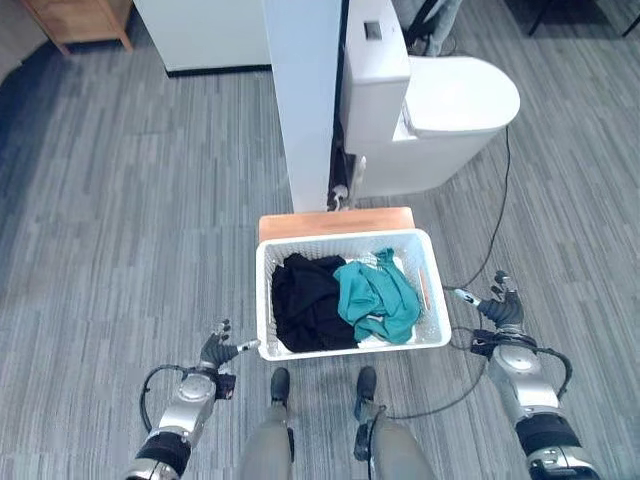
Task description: Grab the laundry basket,head to the washer,open it,put in the laundry and shut it.
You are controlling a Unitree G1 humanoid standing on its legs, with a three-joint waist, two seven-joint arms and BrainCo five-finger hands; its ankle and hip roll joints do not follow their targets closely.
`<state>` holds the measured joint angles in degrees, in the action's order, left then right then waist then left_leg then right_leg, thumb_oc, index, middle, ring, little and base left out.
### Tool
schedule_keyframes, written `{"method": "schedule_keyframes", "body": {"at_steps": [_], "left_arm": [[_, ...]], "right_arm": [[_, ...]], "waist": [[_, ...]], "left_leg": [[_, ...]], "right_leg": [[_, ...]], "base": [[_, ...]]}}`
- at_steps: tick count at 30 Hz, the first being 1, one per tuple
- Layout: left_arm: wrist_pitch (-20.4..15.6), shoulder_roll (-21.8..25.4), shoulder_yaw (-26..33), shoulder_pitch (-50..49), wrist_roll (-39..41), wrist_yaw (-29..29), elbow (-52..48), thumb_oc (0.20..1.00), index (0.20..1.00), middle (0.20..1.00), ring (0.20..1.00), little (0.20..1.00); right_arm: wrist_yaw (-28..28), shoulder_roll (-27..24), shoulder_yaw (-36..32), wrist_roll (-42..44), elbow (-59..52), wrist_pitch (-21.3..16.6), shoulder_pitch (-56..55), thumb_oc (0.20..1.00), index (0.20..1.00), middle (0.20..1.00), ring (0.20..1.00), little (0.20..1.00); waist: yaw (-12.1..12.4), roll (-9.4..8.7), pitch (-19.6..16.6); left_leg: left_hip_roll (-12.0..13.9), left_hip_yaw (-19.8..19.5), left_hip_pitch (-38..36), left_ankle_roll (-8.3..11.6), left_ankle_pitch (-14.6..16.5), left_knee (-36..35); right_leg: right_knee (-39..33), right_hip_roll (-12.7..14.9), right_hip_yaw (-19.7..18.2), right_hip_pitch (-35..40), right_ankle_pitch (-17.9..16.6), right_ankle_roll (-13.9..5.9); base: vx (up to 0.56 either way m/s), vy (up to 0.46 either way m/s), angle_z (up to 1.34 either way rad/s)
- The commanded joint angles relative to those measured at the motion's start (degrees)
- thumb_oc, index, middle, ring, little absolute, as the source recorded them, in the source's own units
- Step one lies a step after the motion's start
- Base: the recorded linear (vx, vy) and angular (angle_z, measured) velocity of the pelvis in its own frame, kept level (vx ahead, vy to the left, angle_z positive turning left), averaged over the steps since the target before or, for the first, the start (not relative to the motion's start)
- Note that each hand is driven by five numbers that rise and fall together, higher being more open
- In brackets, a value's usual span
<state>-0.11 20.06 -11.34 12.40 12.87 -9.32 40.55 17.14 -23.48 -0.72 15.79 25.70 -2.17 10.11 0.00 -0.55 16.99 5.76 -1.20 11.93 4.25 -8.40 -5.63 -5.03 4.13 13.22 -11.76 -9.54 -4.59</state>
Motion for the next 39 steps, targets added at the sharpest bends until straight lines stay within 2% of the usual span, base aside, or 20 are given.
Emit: {"method": "schedule_keyframes", "body": {"at_steps": [1, 4, 8, 15, 18, 21, 24, 27, 34, 39], "left_arm": [[-1.2, 2.9, 0.3, 8.1, -3.6, -6.6, 5.0, 1.000, 1.000, 1.000, 1.000, 1.000], [-1.5, 3.0, 0.3, 13.5, -5.0, -9.5, 9.1, 1.000, 1.000, 1.000, 1.000, 1.000], [-1.1, 5.2, 0.3, 17.1, -7.9, -11.9, 5.4, 1.000, 1.000, 1.000, 1.000, 1.000], [0.3, 7.3, -0.2, 20.7, -11.0, -12.8, 3.3, 1.000, 1.000, 1.000, 1.000, 1.000], [1.4, 7.8, -2.3, 22.7, -12.5, -11.6, 5.8, 1.000, 1.000, 1.000, 1.000, 1.000], [1.5, 6.4, -5.4, 27.1, -12.5, -11.0, 14.3, 1.000, 1.000, 1.000, 1.000, 1.000], [1.6, 5.1, -10.3, 36.2, -12.1, -10.2, 25.3, 1.000, 1.000, 1.000, 1.000, 1.000], [1.7, 2.9, -12.3, 39.2, -11.3, -8.6, 30.3, 1.000, 1.000, 1.000, 1.000, 1.000], [1.6, 2.5, -14.3, 44.5, -11.3, -9.2, 31.9, 1.000, 1.000, 1.000, 1.000, 1.000], [1.5, 5.6, -14.4, 47.2, -10.9, -10.5, 25.5, 1.000, 1.000, 1.000, 1.000, 1.000]], "right_arm": [[0.8, -0.3, -0.3, 4.0, -4.2, -5.2, 1.4, 1.000, 1.000, 1.000, 1.000, 1.000], [1.6, 0.2, 0.0, 3.4, -5.0, -6.0, 1.4, 1.000, 1.000, 1.000, 1.000, 1.000], [1.7, 0.7, 0.7, 2.9, -4.5, -5.8, 1.1, 1.000, 1.000, 1.000, 1.000, 1.000], [1.7, 1.0, 2.2, 2.4, -4.1, -5.3, 2.7, 1.000, 1.000, 1.000, 1.000, 1.000], [1.2, 1.3, 2.9, 4.3, -4.3, -5.5, 4.1, 1.000, 1.000, 1.000, 1.000, 1.000], [1.1, 0.5, 3.2, 5.6, -6.4, -6.3, 5.4, 1.000, 1.000, 1.000, 1.000, 1.000], [1.8, -1.3, 3.7, 6.7, -6.0, -7.0, 8.0, 1.000, 1.000, 1.000, 1.000, 1.000], [1.8, -1.8, 4.0, 7.0, -5.2, -7.1, 8.5, 1.000, 1.000, 1.000, 1.000, 1.000], [1.9, -2.3, 4.9, 7.1, -2.6, -7.1, 9.5, 1.000, 1.000, 1.000, 1.000, 1.000], [1.6, -2.3, 4.9, 7.2, -2.4, -7.0, 8.8, 1.000, 1.000, 1.000, 1.000, 1.000]], "waist": [[-0.2, -2.55, 0.2], [-0.2, -3.26, 1.5], [-0.1, -3.84, 3.1], [0.0, -3.65, 4.7], [0.0, -3.52, 5.4], [-0.6, -3.50, 6.1], [-1.4, -3.71, 7.0], [-1.8, -3.64, 7.5], [-2.3, -3.13, 7.8], [-2.0, -2.58, 7.9]], "left_leg": [[0.1, 2.7, 2.1, -1.82, 4.3, 3.3], [0.1, 2.7, 3.5, -1.46, 4.5, 4.6], [0.2, 2.9, 4.1, -1.26, 4.9, 5.9], [-0.1, 3.1, 5.4, -1.13, 5.3, 7.2], [-0.3, 3.4, 5.6, -1.48, 5.9, 7.9], [-0.5, 3.7, 6.0, -1.72, 6.3, 8.7], [-0.6, 3.7, 6.8, -1.78, 6.2, 9.1], [-0.6, 3.9, 7.1, -1.73, 6.2, 9.4], [-0.6, 4.1, 7.2, -1.54, 6.2, 9.3], [-0.6, 4.1, 7.0, -1.68, 6.5, 9.7]], "right_leg": [[9.4, 3.0, 0.3, -0.4, 12.1, -1.54], [9.5, 3.1, 0.5, -1.1, 11.8, -1.47], [8.6, 3.2, 0.5, -0.9, 10.9, -1.67], [7.9, 3.5, 0.3, -1.2, 10.1, -1.77], [7.8, 3.7, -0.1, -1.3, 9.8, -1.99], [8.1, 4.0, -0.6, -1.9, 9.5, -2.14], [8.1, 4.3, -0.6, -2.6, 9.1, -2.40], [8.0, 4.4, -0.4, -2.6, 8.9, -2.48], [8.0, 4.6, -0.5, -2.8, 8.8, -2.66], [8.3, 4.7, -0.3, -2.6, 9.1, -2.75]], "base": [[-0.11, -0.046, -0.03], [-0.08, -0.031, 0.02], [-0.04, -0.014, 0.01], [-0.04, 0.012, 0.00], [-0.03, 0.041, -0.01], [-0.03, 0.050, -0.02], [-0.03, 0.021, -0.02], [-0.01, 0.005, -0.05], [0.00, 0.000, 0.00], [0.01, -0.009, -0.02]]}}
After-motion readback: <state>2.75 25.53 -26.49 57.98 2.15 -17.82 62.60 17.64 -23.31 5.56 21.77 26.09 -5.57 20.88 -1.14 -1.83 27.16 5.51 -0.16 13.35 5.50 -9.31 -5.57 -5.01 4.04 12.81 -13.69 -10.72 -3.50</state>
